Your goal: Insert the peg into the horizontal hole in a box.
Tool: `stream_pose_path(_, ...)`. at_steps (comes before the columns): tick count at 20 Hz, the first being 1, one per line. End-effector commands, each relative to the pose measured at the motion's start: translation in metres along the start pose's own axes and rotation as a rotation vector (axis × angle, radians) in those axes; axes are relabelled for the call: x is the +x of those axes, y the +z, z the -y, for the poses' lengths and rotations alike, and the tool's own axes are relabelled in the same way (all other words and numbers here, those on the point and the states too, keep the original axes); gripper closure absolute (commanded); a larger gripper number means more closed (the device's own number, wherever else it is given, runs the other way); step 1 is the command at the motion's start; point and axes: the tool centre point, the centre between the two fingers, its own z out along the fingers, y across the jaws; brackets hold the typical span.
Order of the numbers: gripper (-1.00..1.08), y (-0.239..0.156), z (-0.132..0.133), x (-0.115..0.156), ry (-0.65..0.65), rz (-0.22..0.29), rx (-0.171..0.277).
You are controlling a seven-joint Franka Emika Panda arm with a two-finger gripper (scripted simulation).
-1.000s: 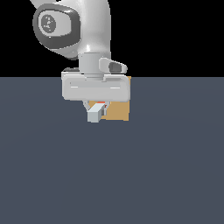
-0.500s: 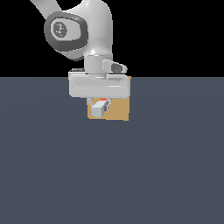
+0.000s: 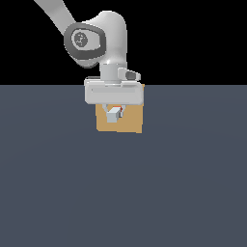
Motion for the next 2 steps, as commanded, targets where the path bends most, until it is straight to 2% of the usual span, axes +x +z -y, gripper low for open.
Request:
stream_pose_path(1,1.08,-0.0011,-0.0013,0.0083,-0.002,-0.002,-0.004)
stream_pose_path(2,1.08,-0.0011,-0.0013,0.0087,-0.002,-0.002,-0.004)
